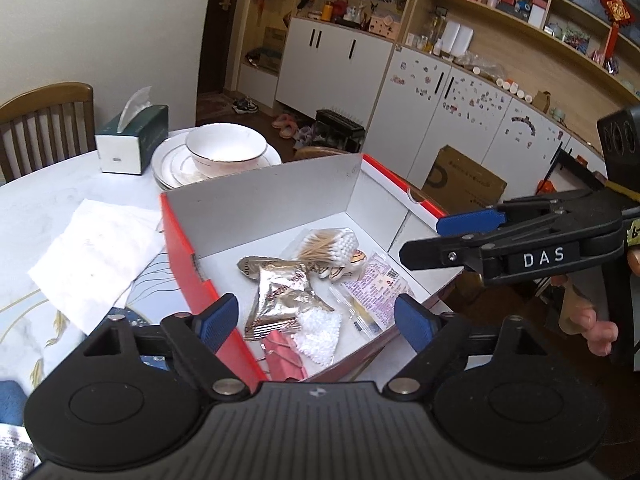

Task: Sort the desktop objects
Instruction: 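Withdraw both tools from the box back toward the table items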

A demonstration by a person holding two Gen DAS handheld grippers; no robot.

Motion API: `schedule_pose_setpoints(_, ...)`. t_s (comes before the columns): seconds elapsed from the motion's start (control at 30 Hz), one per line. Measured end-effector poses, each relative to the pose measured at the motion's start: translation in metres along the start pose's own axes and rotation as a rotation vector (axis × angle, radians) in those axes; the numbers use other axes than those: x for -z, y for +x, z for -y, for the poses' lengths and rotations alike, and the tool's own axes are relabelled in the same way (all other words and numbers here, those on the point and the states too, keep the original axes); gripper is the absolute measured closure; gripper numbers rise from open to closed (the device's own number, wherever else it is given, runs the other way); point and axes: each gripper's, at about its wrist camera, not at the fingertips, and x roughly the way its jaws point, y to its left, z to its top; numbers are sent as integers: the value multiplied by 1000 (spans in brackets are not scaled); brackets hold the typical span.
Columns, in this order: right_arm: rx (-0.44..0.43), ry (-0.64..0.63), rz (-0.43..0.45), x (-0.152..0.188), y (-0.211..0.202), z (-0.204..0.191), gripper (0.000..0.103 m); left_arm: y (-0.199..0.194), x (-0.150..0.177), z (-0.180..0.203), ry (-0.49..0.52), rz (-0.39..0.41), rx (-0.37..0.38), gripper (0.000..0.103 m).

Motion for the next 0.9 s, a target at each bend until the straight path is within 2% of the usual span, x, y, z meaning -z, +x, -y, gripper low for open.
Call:
schedule_pose_setpoints(0.1, -3, -7, 16, 3, -3, -12, 33, -11, 3, -7, -16, 19, 0, 16)
schedule_pose_setpoints(0.2, -14, -21, 41, 6, -6, -26, 33, -22, 6, -12, 2, 27, -43, 15)
schedule_pose_setpoints(0.33, -30, -38, 54, 10, -6, -47, 31, -38, 14, -25, 4, 32, -65, 10)
schedule_pose_setpoints(0.43, -33, -51, 54, 11, -2, -64, 27, -52, 21, -39, -20, 47, -78, 1)
schedule_pose_setpoints(0.67, -112, -92, 12, 18, 12, -115, 24, -82, 39, -78, -61, 60, -149, 0)
schedule_pose_setpoints(0.9, -139, -114, -6, 23, 29, -168, 23, -112, 60, -124, -109, 68, -234, 0)
